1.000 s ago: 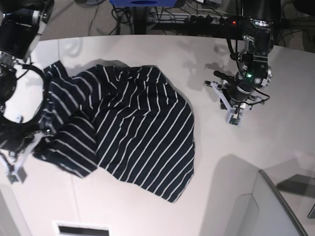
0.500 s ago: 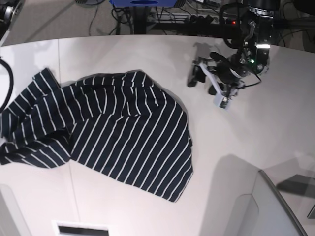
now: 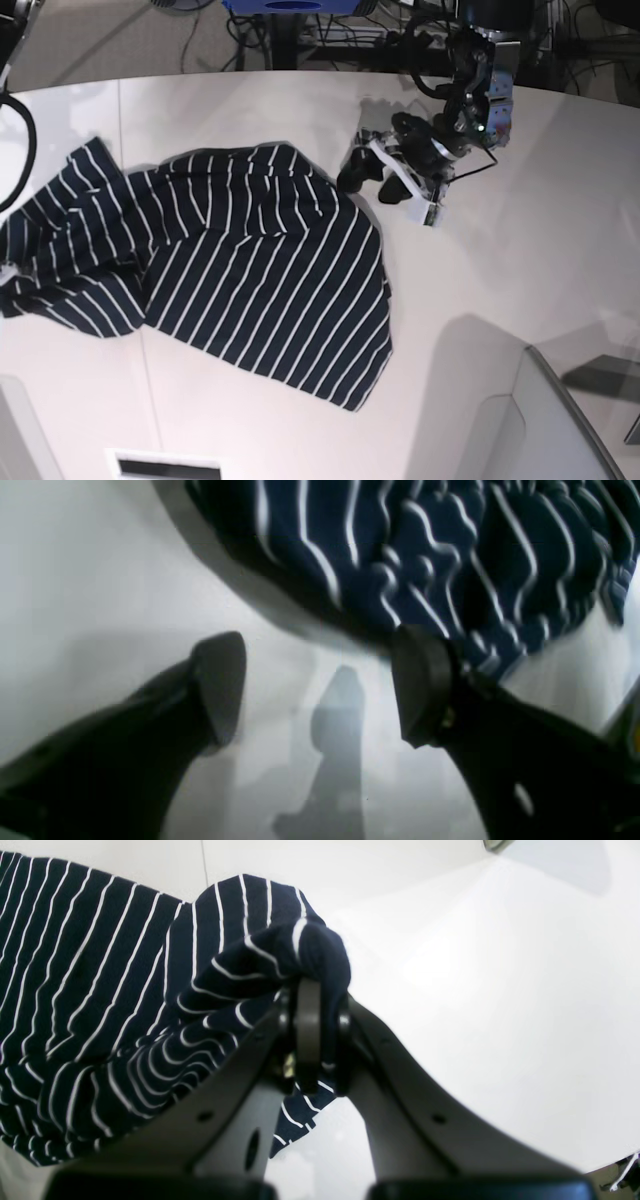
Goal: Layout the t-shirt on the table in an organized manner, then fold the t-shirt properly
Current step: 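Grasp the shirt end with the left gripper and pull it outward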
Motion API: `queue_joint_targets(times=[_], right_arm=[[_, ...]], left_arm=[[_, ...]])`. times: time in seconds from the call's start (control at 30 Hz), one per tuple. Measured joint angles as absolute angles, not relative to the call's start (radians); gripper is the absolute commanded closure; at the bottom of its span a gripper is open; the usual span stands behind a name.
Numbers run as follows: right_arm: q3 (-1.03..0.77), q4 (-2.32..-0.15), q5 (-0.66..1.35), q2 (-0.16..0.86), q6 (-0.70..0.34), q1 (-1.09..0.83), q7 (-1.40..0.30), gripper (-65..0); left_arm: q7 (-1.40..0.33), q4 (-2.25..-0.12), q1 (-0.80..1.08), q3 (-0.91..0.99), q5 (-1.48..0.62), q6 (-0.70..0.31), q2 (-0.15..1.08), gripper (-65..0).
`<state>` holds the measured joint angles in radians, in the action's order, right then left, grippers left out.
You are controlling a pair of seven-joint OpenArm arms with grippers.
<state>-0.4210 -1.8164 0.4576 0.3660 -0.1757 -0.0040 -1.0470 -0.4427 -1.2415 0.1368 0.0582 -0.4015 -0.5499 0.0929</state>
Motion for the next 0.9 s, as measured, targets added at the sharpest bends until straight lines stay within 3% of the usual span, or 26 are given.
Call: queue_joint_targets(times=[0.43, 0.5, 0.53, 0.6, 0.73, 0.9], right_arm=[[-0.421, -1.816, 0.457, 0.366, -0.176, -0.017, -1.050, 0.0], [-0.421, -1.816, 0.457, 0.366, -0.176, -0.017, -1.050, 0.0], [-0.421, -1.816, 0.457, 0.366, -0.176, -0.018, -1.050, 0.0], [-0.421, -1.816, 0.457, 0.366, -0.176, -0.029, -1.043, 0.0], [-0.421, -1.815, 0.456, 0.366, -0.176, -0.034, -1.048, 0.0], [-0.421, -1.813, 0.458, 0.366, -0.179, -0.036, -1.050, 0.0]], left_arm=[[-0.417, -1.074, -0.033, 0.057, -0.405, -0.551, 0.002, -43.8], [-0.412, -1.033, -0.046, 0.057, -0.408, -0.551, 0.002, -36.0], [-0.408, -1.021, -0.049, 0.057, -0.415, -0.551, 0.003, -26.8], [-0.414, -1.016, -0.048, 0.058, -0.402, -0.550, 0.003, 0.0], [-0.433, -1.164, 0.023, 0.098, -0.398, -0.513, -0.003, 0.0], [-0.434, -1.531, 0.172, 0.170, -0.397, -0.286, 0.019, 0.0]])
